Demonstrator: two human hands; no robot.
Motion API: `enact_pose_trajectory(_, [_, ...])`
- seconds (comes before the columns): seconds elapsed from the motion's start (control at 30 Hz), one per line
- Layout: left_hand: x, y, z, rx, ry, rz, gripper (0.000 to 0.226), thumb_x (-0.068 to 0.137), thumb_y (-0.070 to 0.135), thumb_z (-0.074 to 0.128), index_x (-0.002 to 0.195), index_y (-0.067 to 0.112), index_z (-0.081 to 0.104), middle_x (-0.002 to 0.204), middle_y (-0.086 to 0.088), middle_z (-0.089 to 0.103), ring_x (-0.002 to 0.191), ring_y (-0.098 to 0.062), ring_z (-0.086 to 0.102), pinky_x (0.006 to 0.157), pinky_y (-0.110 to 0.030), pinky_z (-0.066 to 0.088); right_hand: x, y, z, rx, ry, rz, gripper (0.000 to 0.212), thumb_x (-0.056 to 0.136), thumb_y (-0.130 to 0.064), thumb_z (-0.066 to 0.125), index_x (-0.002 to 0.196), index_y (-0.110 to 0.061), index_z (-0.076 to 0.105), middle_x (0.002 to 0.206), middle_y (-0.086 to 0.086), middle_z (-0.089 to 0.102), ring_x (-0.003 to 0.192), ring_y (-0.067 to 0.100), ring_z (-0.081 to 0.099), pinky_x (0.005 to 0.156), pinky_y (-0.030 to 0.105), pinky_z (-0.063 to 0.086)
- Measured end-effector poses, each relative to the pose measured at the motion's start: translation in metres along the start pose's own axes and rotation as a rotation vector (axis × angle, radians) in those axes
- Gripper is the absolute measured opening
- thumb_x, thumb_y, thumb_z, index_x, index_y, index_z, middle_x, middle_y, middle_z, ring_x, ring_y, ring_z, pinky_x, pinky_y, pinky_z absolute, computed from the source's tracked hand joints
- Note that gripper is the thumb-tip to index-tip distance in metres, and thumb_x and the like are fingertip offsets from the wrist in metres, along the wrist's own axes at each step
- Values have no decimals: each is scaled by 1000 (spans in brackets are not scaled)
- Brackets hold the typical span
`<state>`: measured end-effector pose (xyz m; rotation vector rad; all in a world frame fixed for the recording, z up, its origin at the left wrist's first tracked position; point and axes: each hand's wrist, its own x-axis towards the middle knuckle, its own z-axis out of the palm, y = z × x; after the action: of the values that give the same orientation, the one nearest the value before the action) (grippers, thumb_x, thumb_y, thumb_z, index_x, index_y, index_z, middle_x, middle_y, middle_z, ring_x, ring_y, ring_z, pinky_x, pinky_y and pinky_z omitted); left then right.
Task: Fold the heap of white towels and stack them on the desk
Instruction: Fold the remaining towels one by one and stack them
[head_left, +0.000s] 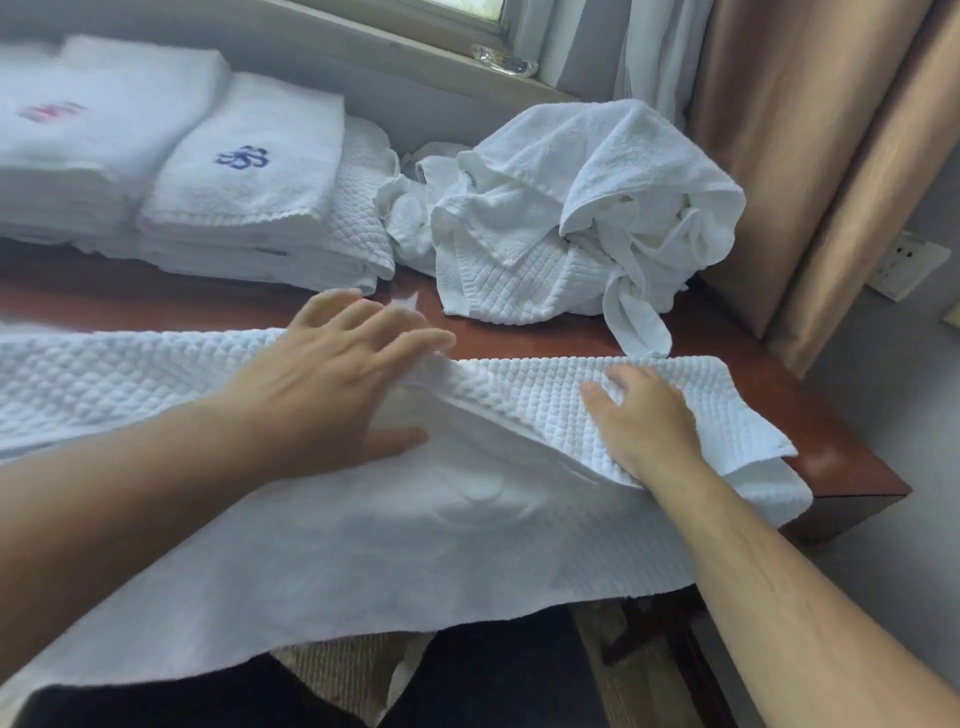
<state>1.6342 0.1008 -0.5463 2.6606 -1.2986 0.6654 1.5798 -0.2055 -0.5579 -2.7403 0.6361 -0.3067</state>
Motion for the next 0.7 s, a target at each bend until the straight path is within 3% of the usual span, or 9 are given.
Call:
enact_pose_trajectory(0.1, [-39,-41,-23,-42,-159,-300,101,66,93,36,148,35,41,146,5,50,135,-22,44,118,-44,21,-16,-45,3,288,49,-207,38,101,-41,51,127,-18,65,133,-4,60,128,17,51,103,29,38])
enact_pose_trajectory(0.17, [-75,-69,-42,-126,-254,-479,113,56,101,35,151,40,34,151,5,45,140,-23,39,120,-45,24,-37,-93,11,373,15,-418,40,100,-44,51,125,-16,67,131,-3,60,130,16,49,104,27,34])
enact_pose_trajectory(0.27, [-133,-101,-62,-160,-311,-675,114,57,102,43,153,42,27,155,3,39,143,-24,34,118,-47,28,-74,-160,25,254,-12,-764,54,94,-52,50,132,-16,63,141,4,56,136,22,45,116,41,30])
enact_pose_trajectory(0.37, [-174,-113,-63,-83,-343,-858,120,55,99,39,155,36,23,161,-2,31,146,-26,27,120,-48,23,-101,-204,44,30,-109,-974,62,94,-60,52,140,-19,54,151,6,45,144,29,34,121,48,19])
enact_pose_trajectory(0.43, [-186,-116,-57,-37,-314,-979,127,52,104,28,157,33,19,164,-4,23,148,-28,22,120,-49,20,-115,-220,56,11,-82,-1102,53,92,-52,60,130,-16,63,144,9,53,137,33,44,118,52,29])
enact_pose_trajectory(0.5, [-189,-117,-49,-61,-246,-1038,133,48,109,23,157,33,18,165,-5,20,150,-28,20,121,-51,21,-124,-227,68,110,-31,-1261,32,91,-37,68,112,-13,73,125,9,66,119,30,60,103,49,48])
enact_pose_trajectory(0.57, [-188,-117,-43,-81,-146,-1008,129,50,109,24,153,32,29,160,-3,29,145,-27,28,119,-51,27,-127,-228,77,186,-103,-1419,21,97,-29,62,103,-13,73,113,3,69,108,23,64,95,40,52])
enact_pose_trajectory(0.63, [-183,-120,-40,-86,-45,-951,113,58,102,35,146,32,41,151,2,41,136,-24,39,114,-47,33,-126,-229,84,131,-196,-1469,30,102,-35,47,106,-15,69,115,-2,67,112,19,61,101,35,46])
enact_pose_trajectory(0.7, [-175,-128,-38,-104,12,-883,92,65,91,51,136,32,53,141,5,49,129,-21,43,111,-41,36,-121,-232,87,88,-214,-1422,40,103,-43,38,118,-18,66,131,-4,64,130,15,52,116,25,31])
